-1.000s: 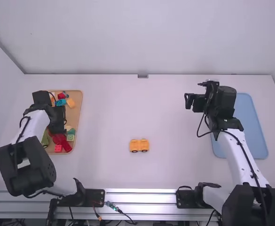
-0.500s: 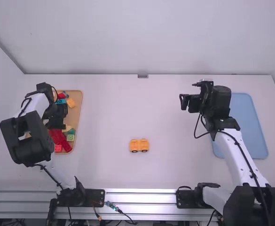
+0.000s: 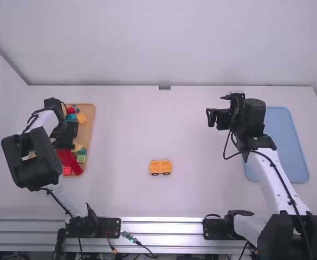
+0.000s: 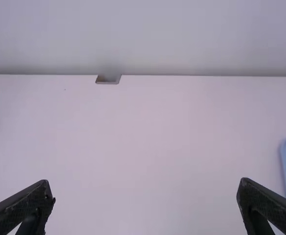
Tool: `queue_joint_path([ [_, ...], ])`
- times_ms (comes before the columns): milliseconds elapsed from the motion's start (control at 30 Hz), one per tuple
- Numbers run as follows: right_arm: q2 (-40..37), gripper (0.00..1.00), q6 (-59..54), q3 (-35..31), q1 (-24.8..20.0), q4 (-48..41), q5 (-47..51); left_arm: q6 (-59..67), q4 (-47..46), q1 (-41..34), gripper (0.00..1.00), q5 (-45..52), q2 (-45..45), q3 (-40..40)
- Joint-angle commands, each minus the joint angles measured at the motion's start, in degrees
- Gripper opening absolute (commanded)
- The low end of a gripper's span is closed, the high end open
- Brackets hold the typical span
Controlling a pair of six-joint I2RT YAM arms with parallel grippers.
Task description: Assemble lego blocks to make yellow taxi
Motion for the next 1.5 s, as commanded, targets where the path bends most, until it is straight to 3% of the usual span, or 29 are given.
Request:
queue_joint_path([
  [0, -0.4, 0.99, -0.2, 0.9, 0.1, 0.1, 0.0, 1.1, -0.1, 0.3, 0.76, -0.3, 0.4, -1.4],
  [467, -0.4, 0.99, -0.2, 0.9, 0.2, -0.1, 0.0, 1.1, 4.7, 0.5, 0.77, -1.9, 0.4, -5.9],
  [1067, -0.4, 0.99, -0.2, 0.9, 0.2, -0.3, 0.0, 0.8, 12.5, 0.3, 0.70, -2.1, 0.4, -11.3],
  [1300, -0.4, 0.99, -0.1, 0.9, 0.2, -0.3, 0.0, 1.4, 12.9, 0.3, 0.53, -2.3, 0.4, -11.4],
  [1467, -0.4, 0.99, 0.0, 0.9, 0.2, -0.2, 0.0, 1.4, 13.2, 0.3, 0.49, -1.7, 0.4, -11.4],
])
